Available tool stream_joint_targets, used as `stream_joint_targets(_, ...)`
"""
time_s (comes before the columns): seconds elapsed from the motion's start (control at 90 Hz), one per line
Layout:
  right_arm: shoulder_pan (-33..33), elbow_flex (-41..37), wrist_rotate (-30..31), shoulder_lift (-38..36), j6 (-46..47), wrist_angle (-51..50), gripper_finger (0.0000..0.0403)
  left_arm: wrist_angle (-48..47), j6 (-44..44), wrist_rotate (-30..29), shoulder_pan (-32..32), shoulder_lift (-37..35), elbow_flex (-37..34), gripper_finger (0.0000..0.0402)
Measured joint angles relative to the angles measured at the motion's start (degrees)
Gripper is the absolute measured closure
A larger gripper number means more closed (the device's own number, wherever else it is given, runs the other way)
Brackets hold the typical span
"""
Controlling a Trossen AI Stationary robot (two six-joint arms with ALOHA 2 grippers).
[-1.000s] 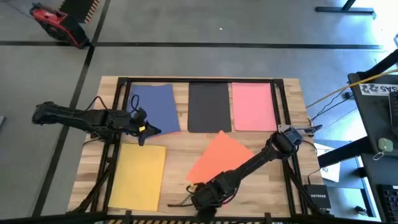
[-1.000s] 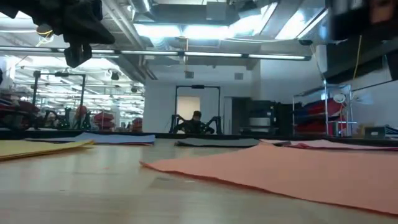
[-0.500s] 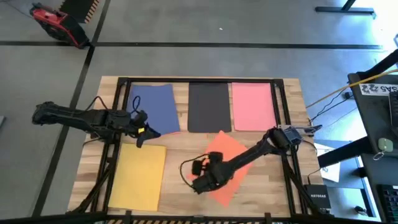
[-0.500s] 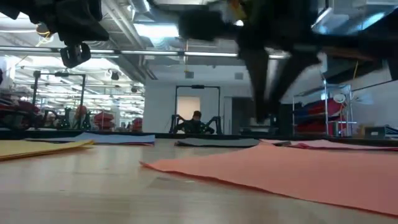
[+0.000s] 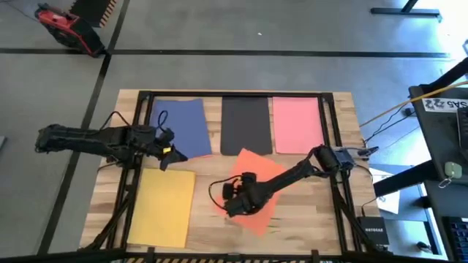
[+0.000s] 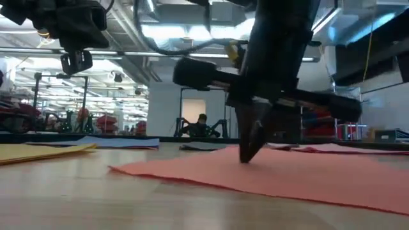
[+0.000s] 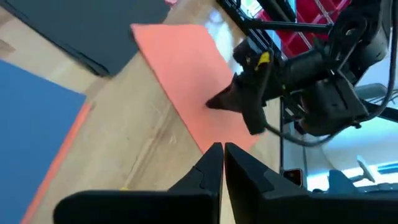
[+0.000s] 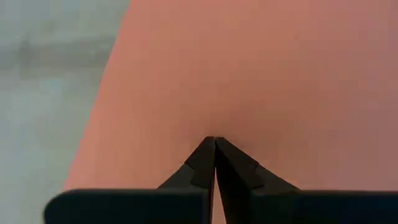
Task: Organize paper
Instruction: Move the orange paper to the bottom center of the table
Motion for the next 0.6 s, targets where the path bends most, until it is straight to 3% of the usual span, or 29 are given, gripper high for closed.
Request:
stream_joint_targets(0.3, 1.65, 0.01, -5.3, 0.11, -15.76, 7.38, 0.0403, 0.0, 0.34, -0.02, 1.59, 0.0, 0.0, 0.0402)
stream_joint_targets(0.6, 3.13, -0.01, -7.05, 0.2, -15.86, 8.83, 0.0403, 0.0, 1.83, -0.26, 2.94, 0.07, 0.0, 0.0402)
